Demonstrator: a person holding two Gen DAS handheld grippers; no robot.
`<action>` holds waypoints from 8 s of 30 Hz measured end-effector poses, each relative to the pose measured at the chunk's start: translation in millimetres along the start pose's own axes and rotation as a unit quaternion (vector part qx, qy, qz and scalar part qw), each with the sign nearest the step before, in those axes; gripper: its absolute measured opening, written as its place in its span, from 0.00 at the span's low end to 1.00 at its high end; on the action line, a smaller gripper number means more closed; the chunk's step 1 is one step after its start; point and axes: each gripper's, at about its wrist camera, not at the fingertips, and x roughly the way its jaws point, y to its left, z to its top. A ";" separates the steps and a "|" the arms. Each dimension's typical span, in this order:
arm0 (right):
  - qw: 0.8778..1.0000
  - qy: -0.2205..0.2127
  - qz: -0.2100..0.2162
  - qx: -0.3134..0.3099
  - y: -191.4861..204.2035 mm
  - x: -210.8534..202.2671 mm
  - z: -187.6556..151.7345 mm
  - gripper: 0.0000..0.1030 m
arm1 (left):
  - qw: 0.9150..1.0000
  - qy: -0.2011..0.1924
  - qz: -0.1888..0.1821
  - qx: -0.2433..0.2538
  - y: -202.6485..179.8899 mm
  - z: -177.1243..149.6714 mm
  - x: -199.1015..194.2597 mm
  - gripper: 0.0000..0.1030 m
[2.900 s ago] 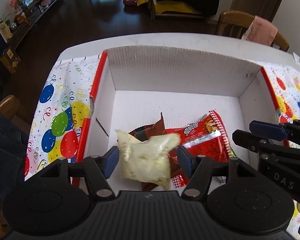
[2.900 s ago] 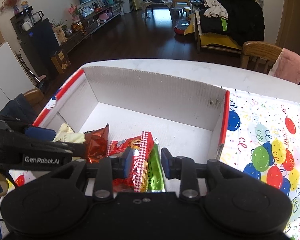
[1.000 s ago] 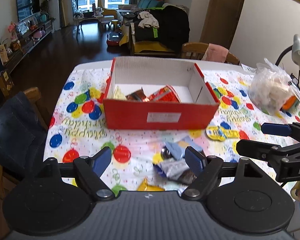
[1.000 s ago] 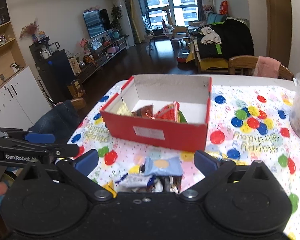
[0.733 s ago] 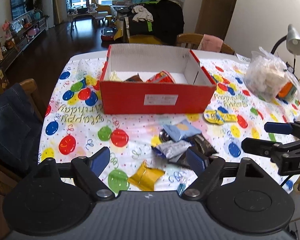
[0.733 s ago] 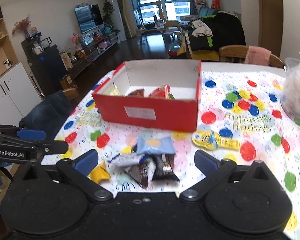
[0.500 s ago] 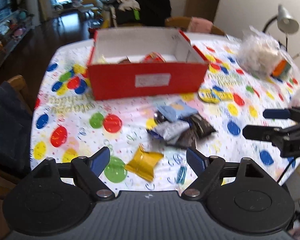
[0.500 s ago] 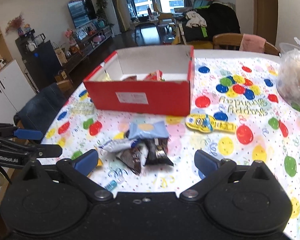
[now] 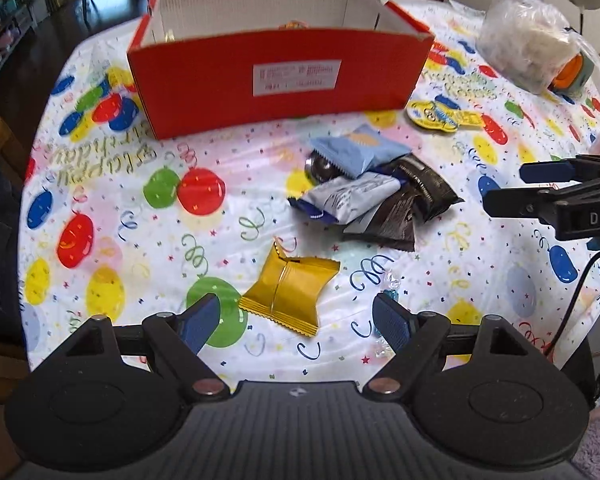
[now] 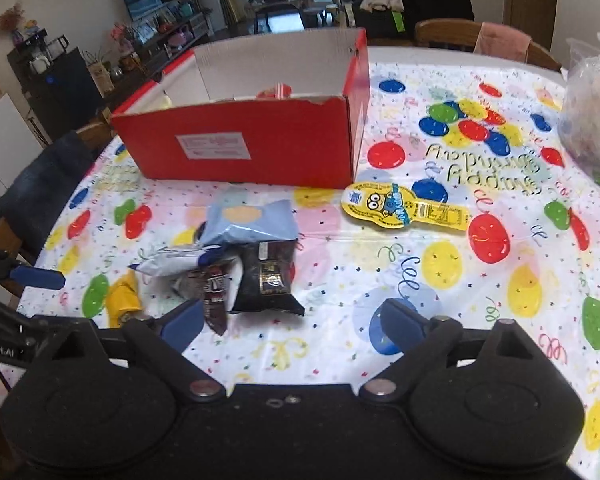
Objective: Organize snacks
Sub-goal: 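Move the left gripper toward the yellow packet while the right approaches the dark packets, then grasp the yellow packet with the left gripper while the right grasps the dark chocolate packet, then carry both packets over the red box and lower them inside, then open both grippers to release the packets and lift out of the box, then grasp the blue wrapped candy with the left gripper while the right grasps the Minion lolly packet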
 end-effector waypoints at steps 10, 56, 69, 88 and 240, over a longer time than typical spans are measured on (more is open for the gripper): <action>0.999 0.026 0.010 -0.020 2.2 34.9 21.8 0.79 | 0.999 0.029 0.014 0.000 8.8 12.7 25.4 0.81; 0.999 0.047 0.021 0.013 3.4 31.1 -1.9 0.31 | 0.992 0.033 0.013 -0.118 24.0 -4.1 34.4 0.49; 0.999 0.019 0.023 0.017 18.0 -1.1 -9.4 0.30 | 0.986 -0.001 0.010 -0.164 29.1 -22.7 -0.2 0.49; 0.998 -0.056 0.022 0.004 45.6 -57.1 6.9 0.30 | 0.987 -0.080 0.021 -0.140 16.7 -5.1 -69.9 0.49; 0.994 -0.075 0.020 -0.075 -19.1 -69.3 24.3 1.00 | 0.993 -0.079 0.027 -0.088 -39.9 25.1 -54.8 0.80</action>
